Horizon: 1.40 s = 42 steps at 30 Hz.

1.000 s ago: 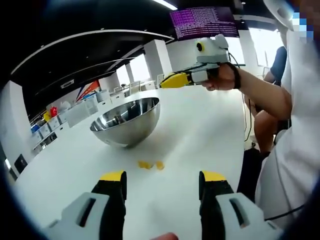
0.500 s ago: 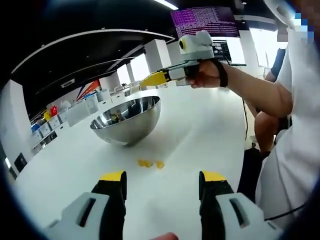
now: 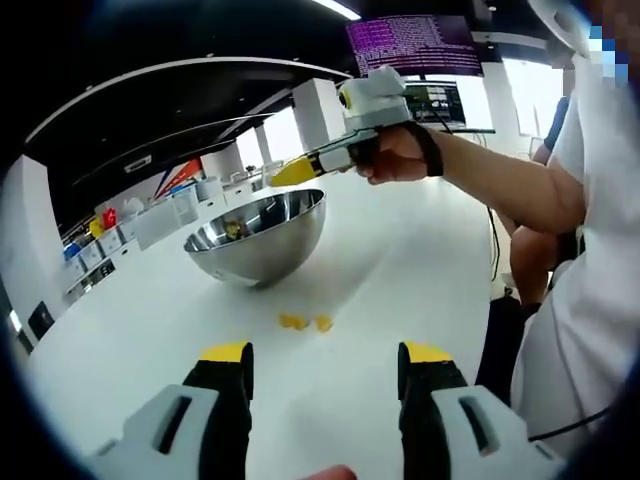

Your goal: Pick up the QQ candy scattered on the table and place it into the stainless steel bowl on the table

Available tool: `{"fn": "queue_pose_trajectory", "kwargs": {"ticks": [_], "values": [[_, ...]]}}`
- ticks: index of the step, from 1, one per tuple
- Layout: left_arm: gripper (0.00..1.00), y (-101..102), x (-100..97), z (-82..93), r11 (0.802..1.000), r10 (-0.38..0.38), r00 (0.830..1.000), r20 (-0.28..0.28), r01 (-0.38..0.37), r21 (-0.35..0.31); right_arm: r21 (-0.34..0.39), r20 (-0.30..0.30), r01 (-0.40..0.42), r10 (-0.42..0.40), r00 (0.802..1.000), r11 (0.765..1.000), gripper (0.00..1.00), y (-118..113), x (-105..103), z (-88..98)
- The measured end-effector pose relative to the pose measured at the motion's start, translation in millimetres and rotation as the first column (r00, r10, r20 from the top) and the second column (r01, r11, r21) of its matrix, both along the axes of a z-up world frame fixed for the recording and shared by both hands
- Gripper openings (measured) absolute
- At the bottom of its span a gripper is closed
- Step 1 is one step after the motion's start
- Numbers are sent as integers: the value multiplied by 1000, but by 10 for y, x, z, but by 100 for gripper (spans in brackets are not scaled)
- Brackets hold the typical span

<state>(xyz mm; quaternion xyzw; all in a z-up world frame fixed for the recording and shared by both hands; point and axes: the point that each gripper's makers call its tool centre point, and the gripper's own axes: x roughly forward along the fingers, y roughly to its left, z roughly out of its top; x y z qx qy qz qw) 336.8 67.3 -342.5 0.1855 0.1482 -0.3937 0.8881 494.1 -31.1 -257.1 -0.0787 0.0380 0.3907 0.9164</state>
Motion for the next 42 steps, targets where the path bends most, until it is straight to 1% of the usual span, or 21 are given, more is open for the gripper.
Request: {"fn": "queue_pose_trajectory", "kwargs": {"ticks": [4, 6, 7, 9, 15, 16, 19, 23, 25, 30, 35, 36, 37, 40, 42], "values": [[58, -2, -5, 5, 1000, -2, 1000, 1, 2, -2, -21, -1, -9, 9, 1000, 1000, 11, 32, -17, -45], [58, 11, -3, 6, 1000, 1, 1000, 1, -1, -1, -30, -17, -11, 10, 1000, 999, 23, 35, -22, -83], [58, 18, -1, 7, 1000, 3, 1000, 1, -3, -2, -35, -22, -13, 12, 1000, 999, 28, 32, -21, -101], [58, 25, -1, 5, 1000, 5, 1000, 0, -5, -1, -41, -16, -16, 15, 1000, 999, 24, 31, -45, -108], [58, 6, -5, -2, 1000, 1, 1000, -1, -1, 3, -24, -2, -27, 27, 1000, 999, 24, 28, -115, -50], [58, 3, -5, 1, 1000, 0, 1000, 0, 0, 2, -10, -7, -36, 36, 999, 999, 24, 30, -138, -31], [58, -4, 1, 16, 1000, -2, 1000, 3, 2, 2, 61, -24, -71, 73, 997, 996, 24, 60, -227, 48], [58, 3, 17, 39, 1000, 3, 1000, 6, -3, 1, 74, -8, -110, 110, 994, 991, 24, 76, -404, 106], [58, 1, 12, 35, 1000, 1, 1000, 5, -1, 3, 64, -1, -137, 138, 990, 988, 24, 83, -482, 109], [58, -6, 4, 13, 1000, -2, 1000, 1, 2, 7, -9, 23, -187, 187, 982, 982, 24, 56, -719, 42], [58, -11, 5, 22, 1000, -1, 1000, 3, 1, 4, -29, 11, -208, 209, 978, 978, 24, -3, -889, -46], [58, -13, 4, 22, 1000, -2, 1000, 3, 2, 5, -49, 1, -200, 200, 980, 979, 24, -26, -923, -70], [58, -14, 3, 23, 1000, -2, 1000, 3, 2, 4, -64, 9, -203, 204, 979, 977, 24, -32, -967, -72], [58, -4, 3, 23, 1000, 0, 1000, 4, 0, 6, -61, -4, -223, 223, 975, 973, 24, -37, -1104, -97], [58, 1, 1, 26, 1000, 1, 1000, 4, -1, 4, -71, -7, -233, 233, 973, 970, 24, -36, -1149, -140]]}}
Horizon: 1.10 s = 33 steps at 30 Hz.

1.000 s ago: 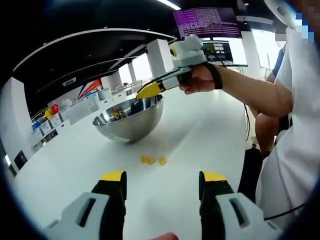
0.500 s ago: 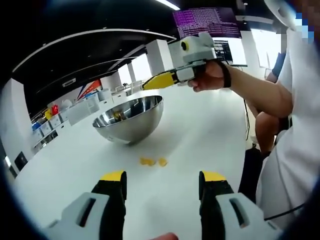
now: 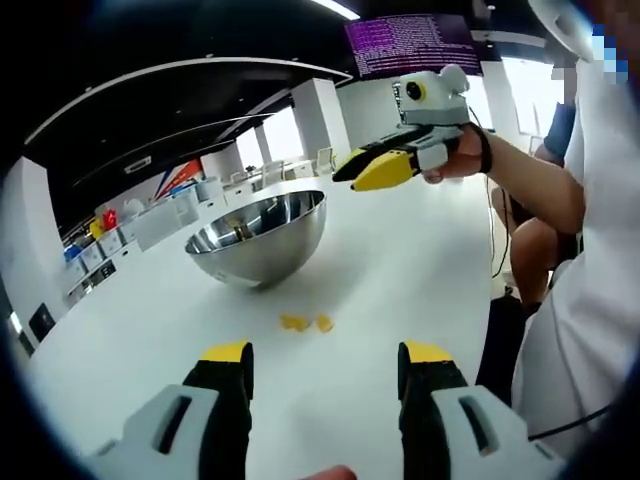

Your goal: Pick up the QQ candy scattered on the table and place it into the stainless steel bowl on the table

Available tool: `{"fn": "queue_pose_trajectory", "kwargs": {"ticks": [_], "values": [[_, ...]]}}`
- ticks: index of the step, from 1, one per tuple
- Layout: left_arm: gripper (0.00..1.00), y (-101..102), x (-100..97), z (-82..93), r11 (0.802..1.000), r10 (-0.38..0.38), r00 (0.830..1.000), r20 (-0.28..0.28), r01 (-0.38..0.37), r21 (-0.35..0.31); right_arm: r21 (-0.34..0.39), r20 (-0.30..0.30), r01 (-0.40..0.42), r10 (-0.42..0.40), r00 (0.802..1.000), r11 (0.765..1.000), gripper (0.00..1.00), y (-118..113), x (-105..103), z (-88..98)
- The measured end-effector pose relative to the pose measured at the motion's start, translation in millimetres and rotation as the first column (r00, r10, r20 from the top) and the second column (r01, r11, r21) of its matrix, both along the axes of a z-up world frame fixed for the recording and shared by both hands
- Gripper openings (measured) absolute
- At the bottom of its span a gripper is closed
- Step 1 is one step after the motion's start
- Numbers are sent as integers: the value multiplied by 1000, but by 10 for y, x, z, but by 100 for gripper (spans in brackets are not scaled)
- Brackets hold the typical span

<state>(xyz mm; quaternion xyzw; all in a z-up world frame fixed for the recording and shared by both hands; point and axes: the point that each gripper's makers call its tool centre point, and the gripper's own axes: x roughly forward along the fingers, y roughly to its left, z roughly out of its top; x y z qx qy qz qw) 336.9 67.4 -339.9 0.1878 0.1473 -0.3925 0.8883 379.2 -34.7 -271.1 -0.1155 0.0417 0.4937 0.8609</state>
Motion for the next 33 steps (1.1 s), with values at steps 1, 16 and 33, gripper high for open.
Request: {"fn": "queue_pose_trajectory", "kwargs": {"ticks": [1, 16, 33], "values": [[58, 2, -1, 0, 1000, 1, 1000, 0, -1, 0, -7, -6, -3, 3, 1000, 1000, 24, -11, -4, -36], [58, 32, -30, 19, 1000, 7, 1000, 5, -7, 8, -72, -89, -49, 42, 995, 996, 23, 240, -74, -615], [58, -25, -63, 31, 1000, -5, 1000, 5, 5, 17, -95, -171, -54, 37, 985, 994, 19, 675, 58, -954]]}}
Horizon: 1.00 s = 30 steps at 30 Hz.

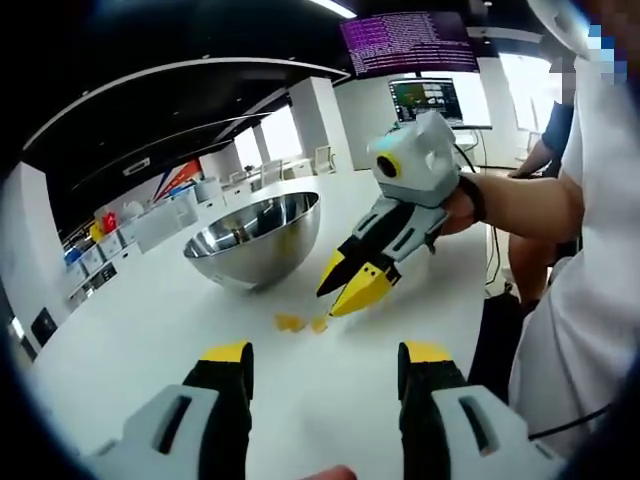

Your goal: Pick up the QQ candy scattered on the table and place it into the stainless steel bowl on the table

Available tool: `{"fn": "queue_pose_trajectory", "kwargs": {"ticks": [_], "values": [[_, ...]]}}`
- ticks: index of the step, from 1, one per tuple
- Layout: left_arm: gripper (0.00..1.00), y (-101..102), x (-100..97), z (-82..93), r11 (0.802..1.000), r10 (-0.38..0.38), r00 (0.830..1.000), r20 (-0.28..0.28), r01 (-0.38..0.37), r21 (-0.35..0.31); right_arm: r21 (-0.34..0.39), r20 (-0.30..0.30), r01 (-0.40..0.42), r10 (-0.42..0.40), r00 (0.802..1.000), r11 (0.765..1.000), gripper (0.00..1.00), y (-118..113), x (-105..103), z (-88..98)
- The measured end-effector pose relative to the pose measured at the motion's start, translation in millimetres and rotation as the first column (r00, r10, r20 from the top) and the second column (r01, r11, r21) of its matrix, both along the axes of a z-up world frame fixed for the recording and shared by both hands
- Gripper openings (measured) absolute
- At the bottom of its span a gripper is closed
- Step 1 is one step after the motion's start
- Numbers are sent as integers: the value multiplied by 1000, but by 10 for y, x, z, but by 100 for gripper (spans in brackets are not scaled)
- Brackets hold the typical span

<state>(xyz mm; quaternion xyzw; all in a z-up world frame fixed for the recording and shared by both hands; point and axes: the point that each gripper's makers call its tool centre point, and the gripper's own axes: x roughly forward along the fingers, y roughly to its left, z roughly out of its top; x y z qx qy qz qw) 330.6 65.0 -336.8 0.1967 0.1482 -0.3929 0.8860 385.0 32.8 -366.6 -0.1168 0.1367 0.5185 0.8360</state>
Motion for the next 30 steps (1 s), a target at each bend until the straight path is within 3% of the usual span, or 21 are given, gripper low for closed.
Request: {"fn": "queue_pose_trajectory", "kwargs": {"ticks": [11, 20, 26, 30], "values": [[58, -3, -13, -21, 1000, -2, 1000, -8, 2, -3, -19, -18, -21, 21, 1000, 1000, 15, 129, 37, -119], [58, 10, -9, -27, 1000, -1, 1000, -7, 1, 1, -35, 41, -22, 24, 999, 999, 9, 109, 32, -103], [59, -26, -27, -12, 1000, -19, 1000, -4, 19, -8, 55, 54, 33, -36, 998, 998, 9, -23, 70, 66], [59, -34, -29, -7, 1000, -25, 1000, -2, 25, -4, 91, 109, 91, -101, 989, 992, 9, -172, 113, 254]]}}
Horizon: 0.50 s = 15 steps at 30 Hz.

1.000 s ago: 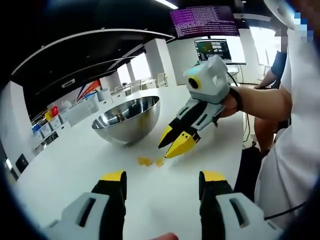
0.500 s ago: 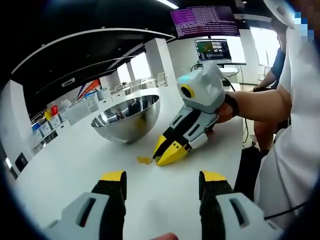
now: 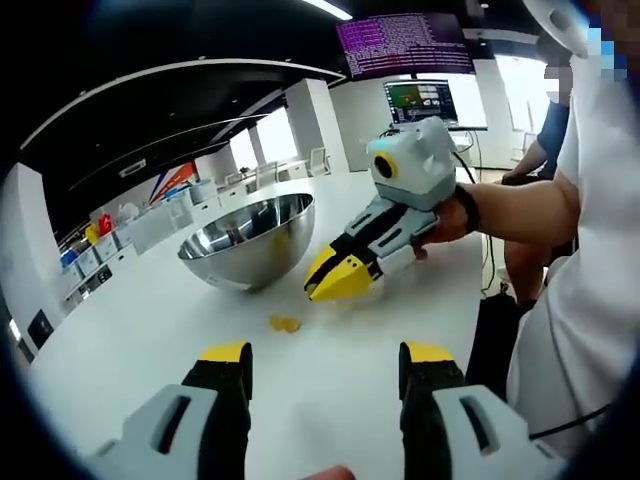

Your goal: Pick up the QQ candy scattered on the table and place it into the stainless steel bowl on the table

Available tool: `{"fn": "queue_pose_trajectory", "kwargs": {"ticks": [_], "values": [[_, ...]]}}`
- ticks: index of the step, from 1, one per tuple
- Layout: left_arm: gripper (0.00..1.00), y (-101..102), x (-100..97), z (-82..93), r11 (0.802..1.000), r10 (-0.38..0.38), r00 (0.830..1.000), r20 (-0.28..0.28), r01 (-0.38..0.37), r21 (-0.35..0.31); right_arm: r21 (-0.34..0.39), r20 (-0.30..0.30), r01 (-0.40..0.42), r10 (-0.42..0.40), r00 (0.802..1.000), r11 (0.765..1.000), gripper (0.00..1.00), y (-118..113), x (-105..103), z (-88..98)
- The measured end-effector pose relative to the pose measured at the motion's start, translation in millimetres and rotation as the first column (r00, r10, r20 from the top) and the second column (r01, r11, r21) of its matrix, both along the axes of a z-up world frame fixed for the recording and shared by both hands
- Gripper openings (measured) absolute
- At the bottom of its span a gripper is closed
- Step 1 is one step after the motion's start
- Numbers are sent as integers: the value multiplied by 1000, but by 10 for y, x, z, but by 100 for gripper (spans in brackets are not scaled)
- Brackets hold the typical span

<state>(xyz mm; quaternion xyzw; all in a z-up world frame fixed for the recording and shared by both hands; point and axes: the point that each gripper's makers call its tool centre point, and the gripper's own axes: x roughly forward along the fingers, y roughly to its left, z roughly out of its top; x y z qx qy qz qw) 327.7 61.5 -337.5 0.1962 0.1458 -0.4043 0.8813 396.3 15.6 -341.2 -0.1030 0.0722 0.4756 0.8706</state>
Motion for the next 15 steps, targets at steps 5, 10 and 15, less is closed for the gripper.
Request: {"fn": "queue_pose_trajectory", "kwargs": {"ticks": [5, 10, 15], "values": [[59, -9, 10, -17, 1000, -6, 1000, 0, 6, 5, 45, 53, 36, -38, 998, 998, 9, -162, 4, 295], [59, -15, 46, -7, 1000, -5, 1000, 4, 5, -2, 74, 65, 74, -79, 995, 995, 9, -323, 51, 487], [59, -35, 55, -31, 1000, -8, 1000, 0, 8, -2, 110, 97, 125, -136, 986, 986, 9, -475, 153, 691]]}}
